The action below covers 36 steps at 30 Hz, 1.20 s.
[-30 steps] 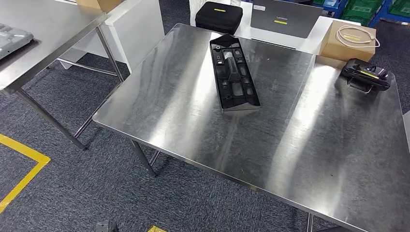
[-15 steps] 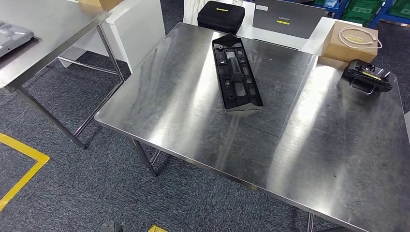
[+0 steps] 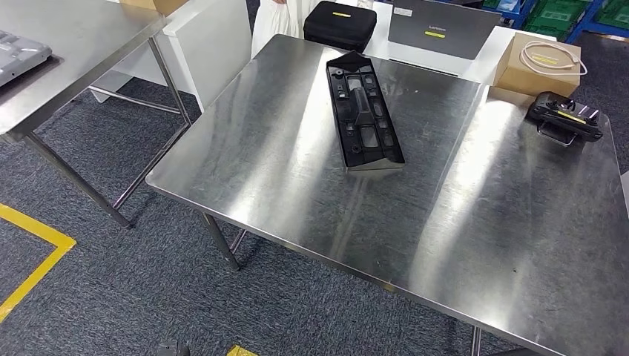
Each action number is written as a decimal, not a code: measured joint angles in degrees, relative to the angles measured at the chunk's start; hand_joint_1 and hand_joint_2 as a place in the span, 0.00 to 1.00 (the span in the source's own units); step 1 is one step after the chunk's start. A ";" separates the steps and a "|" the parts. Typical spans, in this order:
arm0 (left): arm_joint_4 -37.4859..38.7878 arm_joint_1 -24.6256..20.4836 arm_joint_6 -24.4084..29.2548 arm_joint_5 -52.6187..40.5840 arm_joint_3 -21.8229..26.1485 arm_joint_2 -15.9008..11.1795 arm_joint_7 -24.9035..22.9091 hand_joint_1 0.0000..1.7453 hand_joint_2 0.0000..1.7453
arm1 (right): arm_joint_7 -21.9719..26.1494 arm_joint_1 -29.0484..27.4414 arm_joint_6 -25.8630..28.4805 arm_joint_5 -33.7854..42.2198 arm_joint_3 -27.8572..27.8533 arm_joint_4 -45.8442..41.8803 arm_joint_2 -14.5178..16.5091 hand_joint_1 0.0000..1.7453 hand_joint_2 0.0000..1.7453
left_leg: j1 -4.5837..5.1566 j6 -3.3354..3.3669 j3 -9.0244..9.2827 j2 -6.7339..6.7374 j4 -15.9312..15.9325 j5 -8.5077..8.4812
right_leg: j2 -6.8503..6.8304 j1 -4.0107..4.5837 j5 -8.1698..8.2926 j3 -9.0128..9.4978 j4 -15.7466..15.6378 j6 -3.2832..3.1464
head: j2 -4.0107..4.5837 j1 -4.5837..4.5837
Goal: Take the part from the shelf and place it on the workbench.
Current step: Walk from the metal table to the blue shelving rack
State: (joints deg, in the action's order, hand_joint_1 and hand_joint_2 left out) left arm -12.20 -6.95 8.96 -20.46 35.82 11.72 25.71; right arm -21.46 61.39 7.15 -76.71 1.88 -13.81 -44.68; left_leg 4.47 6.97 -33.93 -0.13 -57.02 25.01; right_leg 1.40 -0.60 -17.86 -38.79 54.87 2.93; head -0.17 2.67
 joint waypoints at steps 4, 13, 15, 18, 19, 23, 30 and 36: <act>0.01 0.01 0.00 0.00 0.00 0.00 -0.06 0.00 0.00 | 0.16 -0.01 0.03 -0.20 0.00 0.00 0.00 0.00 0.00 | 0.00 0.00 0.00 0.00 0.00 0.00 | 0.00 0.00 0.00 0.00 0.00 0.00 | 0.00 0.00; 0.02 0.02 -0.04 -0.04 -0.02 0.00 -0.23 0.00 0.00 | 0.58 -0.32 0.32 -0.43 0.00 0.00 -0.36 0.00 0.00 | 0.00 0.01 -0.01 -0.03 0.00 0.01 | -0.01 0.00 0.00 0.00 0.00 0.00 | 0.00 0.01; 0.02 0.02 -0.05 -0.05 -0.02 0.00 -0.23 0.00 0.00 | 0.67 -0.48 0.42 -0.42 -0.01 0.00 -0.38 0.00 0.00 | 0.00 0.01 0.00 -0.03 0.00 0.01 | -0.01 0.00 0.00 0.00 0.00 0.00 | 0.00 0.01; 0.02 0.02 -0.07 -0.07 -0.02 0.00 -0.25 0.00 0.00 | 0.68 -0.65 0.47 -0.43 -0.02 0.00 -0.39 0.00 0.00 | 0.00 0.01 0.00 -0.03 0.00 0.01 | -0.01 0.00 0.00 0.00 0.00 0.00 | 0.00 0.01; 0.02 0.02 -0.07 -0.07 -0.02 0.00 -0.25 0.00 0.00 | 0.68 -0.70 0.48 -0.43 -0.02 0.00 -0.39 0.00 0.00 | 0.00 0.02 0.00 -0.03 0.00 0.01 | -0.01 0.00 0.00 0.00 0.00 0.00 | 0.00 0.01; 0.02 0.02 -0.07 -0.07 -0.02 0.00 -0.25 0.00 0.00 | 0.68 -0.89 0.52 -0.43 -0.02 0.00 -0.39 0.00 0.00 | 0.00 0.01 0.00 -0.03 0.00 0.01 | -0.01 0.00 0.00 0.00 0.00 0.00 | 0.00 0.01; 0.02 0.02 -0.07 -0.07 -0.02 0.02 -0.25 0.00 0.00 | 0.68 -1.01 0.55 -0.54 -0.02 0.00 -0.39 0.00 0.00 | 0.00 0.01 0.00 -0.03 0.00 0.01 | -0.01 0.00 0.00 0.00 0.00 0.00 | 0.00 0.00; 0.02 0.02 -0.07 -0.07 -0.02 0.02 -0.25 0.00 0.00 | 0.68 -1.23 0.55 -0.64 -0.02 0.00 -0.39 0.00 0.00 | 0.00 0.01 -0.01 -0.03 0.00 0.01 | -0.02 0.00 0.00 0.00 0.00 0.00 | 0.00 0.00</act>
State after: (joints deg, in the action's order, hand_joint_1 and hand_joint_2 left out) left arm -12.17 -6.93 8.90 -20.52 35.80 11.74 25.46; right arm -20.79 60.16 7.69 -77.35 1.86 -13.81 -45.07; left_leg 4.47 6.98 -33.94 -0.16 -57.02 25.02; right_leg 1.39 -0.60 -17.86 -38.79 54.87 2.93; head -0.17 2.67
